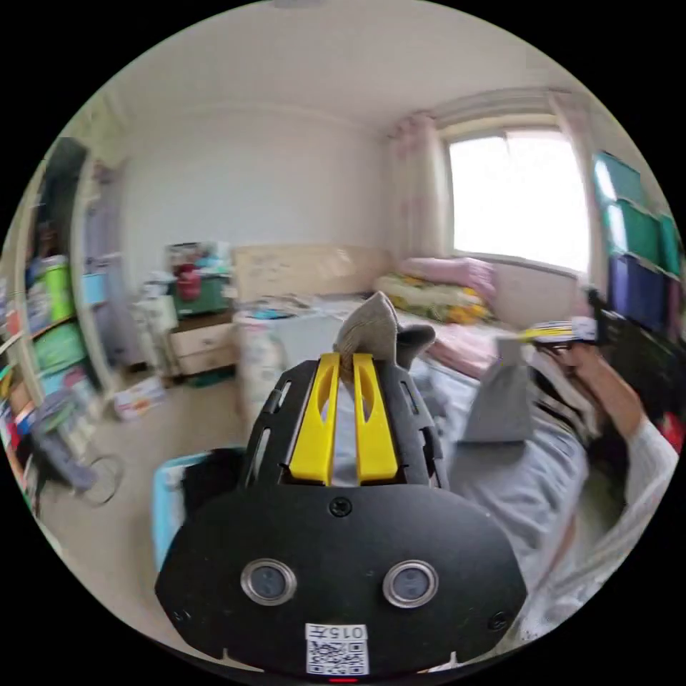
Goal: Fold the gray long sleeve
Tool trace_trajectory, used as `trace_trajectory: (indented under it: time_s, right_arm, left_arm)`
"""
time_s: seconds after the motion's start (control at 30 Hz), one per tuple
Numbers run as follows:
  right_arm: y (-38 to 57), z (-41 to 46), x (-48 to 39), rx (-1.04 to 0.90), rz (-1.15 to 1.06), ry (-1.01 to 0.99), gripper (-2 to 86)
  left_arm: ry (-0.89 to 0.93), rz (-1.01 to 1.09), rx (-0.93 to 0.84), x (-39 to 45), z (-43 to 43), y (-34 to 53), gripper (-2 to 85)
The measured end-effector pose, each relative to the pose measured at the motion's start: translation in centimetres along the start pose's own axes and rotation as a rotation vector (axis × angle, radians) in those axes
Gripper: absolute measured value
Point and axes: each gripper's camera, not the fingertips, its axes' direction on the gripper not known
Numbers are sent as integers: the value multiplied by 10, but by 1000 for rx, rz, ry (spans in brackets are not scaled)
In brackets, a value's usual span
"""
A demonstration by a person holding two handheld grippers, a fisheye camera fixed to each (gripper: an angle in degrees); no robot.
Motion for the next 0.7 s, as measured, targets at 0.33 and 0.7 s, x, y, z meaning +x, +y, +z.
trace_trajectory:
  time_s: [0.33,0.7]
  right_arm:
    - [113,-33,122,-23,251,-179,103]
    - [344,-107,53,-244,154,-547,142]
  left_arm:
    - [217,-266,-40,-211,-132,181,96]
    - [556,-282,-186,-40,-217,323,112]
